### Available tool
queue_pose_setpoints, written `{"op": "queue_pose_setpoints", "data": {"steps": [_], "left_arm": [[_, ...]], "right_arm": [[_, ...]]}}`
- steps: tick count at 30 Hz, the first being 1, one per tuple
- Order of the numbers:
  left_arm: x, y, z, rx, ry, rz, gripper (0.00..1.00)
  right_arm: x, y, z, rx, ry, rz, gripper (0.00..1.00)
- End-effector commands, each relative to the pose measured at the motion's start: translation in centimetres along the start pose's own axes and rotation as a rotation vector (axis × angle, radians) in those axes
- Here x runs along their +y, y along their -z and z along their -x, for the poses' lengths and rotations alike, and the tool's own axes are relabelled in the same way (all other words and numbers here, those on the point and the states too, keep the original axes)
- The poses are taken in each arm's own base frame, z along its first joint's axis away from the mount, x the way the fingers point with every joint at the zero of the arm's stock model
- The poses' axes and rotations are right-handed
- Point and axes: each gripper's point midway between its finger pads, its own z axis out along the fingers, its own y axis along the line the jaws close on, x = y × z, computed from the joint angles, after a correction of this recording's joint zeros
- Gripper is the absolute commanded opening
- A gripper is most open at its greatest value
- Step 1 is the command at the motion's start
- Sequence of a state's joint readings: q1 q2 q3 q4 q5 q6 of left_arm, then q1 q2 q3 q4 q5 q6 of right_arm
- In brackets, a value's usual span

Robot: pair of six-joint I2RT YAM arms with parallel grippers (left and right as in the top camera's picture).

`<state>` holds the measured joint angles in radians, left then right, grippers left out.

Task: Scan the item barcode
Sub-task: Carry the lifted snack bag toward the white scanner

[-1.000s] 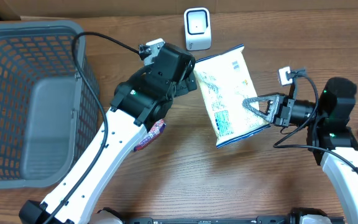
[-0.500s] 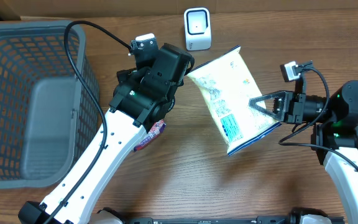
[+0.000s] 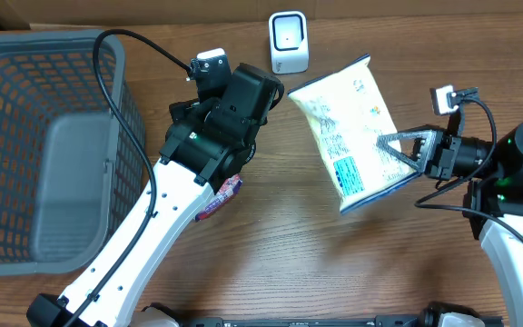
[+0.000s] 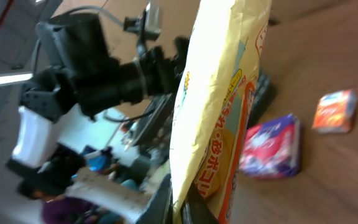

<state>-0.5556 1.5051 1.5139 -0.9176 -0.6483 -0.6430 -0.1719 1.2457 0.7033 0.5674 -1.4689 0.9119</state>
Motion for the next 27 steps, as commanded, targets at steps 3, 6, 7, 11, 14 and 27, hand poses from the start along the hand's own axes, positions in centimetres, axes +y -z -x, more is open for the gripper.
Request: {"op": "queue_pose_setpoints", "data": {"steps": [3,6,7,11,14,27], "left_arm": [[0.5,0.9,1.3,-0.041,0.005,0.004,1.0],[0.5,0.9,1.3,-0.041,0.005,0.004,1.0],[0.5,0.9,1.3,-0.041,0.005,0.004,1.0],[0.5,0.9,1.3,-0.041,0.005,0.004,1.0],[0.5,0.9,1.3,-0.041,0.005,0.004,1.0],[0.5,0.9,1.4,-0.042,0.005,0.004,1.0]], "right_arm": [[-7.3,-0.6,3.5,-0.172,0.121,-0.187,0.04],[-11.4,-1.1,4.8,-0.211,0.12,-0.272,0.04],[-12.0,-1.5,5.2,-0.206,0.135,-0.276,0.04],[-13.2,-3.5,8.0,-0.203,0.255,-0.303,0.04],[-15.1,-4.4,11.0,-0.214,0.378,-0.477,0.04],[-22.5,-3.4,17.1,0.028,1.077,-1.315,0.04]]}}
